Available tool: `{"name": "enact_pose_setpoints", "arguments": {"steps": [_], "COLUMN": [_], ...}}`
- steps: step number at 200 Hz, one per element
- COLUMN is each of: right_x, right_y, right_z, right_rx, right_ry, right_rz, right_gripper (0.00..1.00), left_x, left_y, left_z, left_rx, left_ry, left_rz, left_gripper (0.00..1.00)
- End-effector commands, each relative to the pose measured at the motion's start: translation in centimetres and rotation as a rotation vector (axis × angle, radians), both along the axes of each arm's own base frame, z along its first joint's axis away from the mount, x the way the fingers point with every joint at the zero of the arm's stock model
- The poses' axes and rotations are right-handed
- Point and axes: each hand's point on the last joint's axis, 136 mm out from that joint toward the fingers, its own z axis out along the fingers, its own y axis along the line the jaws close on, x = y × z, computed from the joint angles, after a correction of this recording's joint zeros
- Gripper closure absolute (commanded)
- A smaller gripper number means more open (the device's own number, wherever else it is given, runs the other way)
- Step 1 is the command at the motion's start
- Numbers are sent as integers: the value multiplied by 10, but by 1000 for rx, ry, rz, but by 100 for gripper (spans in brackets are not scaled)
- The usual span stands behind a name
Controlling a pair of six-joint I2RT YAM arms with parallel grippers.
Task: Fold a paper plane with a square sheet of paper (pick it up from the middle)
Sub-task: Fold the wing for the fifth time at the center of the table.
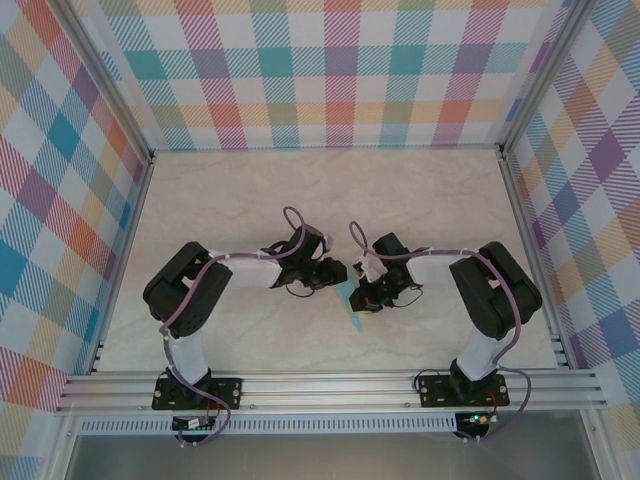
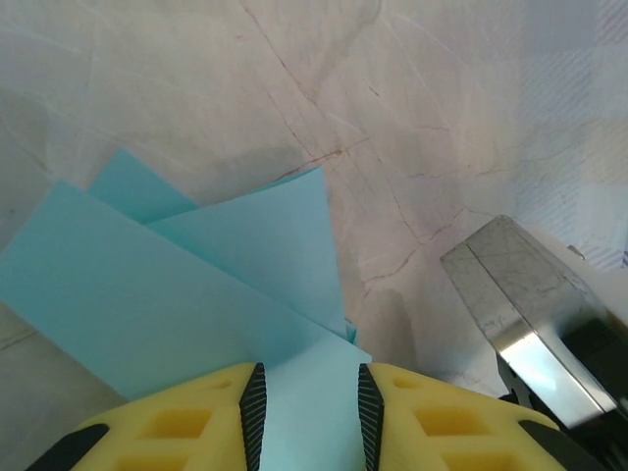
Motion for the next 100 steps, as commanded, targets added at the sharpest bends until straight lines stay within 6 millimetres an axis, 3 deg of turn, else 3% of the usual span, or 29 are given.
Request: {"name": "enact_pose_setpoints", "arguments": {"steps": [1, 52, 100], "right_x": [-1, 1, 8], "right_y": [-4, -4, 8], "right_z": [-8, -6, 23], "right_rx": [-42, -47, 29], "right_ry": [8, 9, -33], "right_rz": [-9, -27, -69], "right_gripper": [93, 92, 90], "left_x": [2, 1, -2], "left_y": [-9, 6, 14], "left_z": [-6, -33, -45], "left_rx": [0, 105, 148], "left_ry": [-1, 36, 68], "left_rz": [-25, 11, 35], "left_gripper": [67, 72, 76]}}
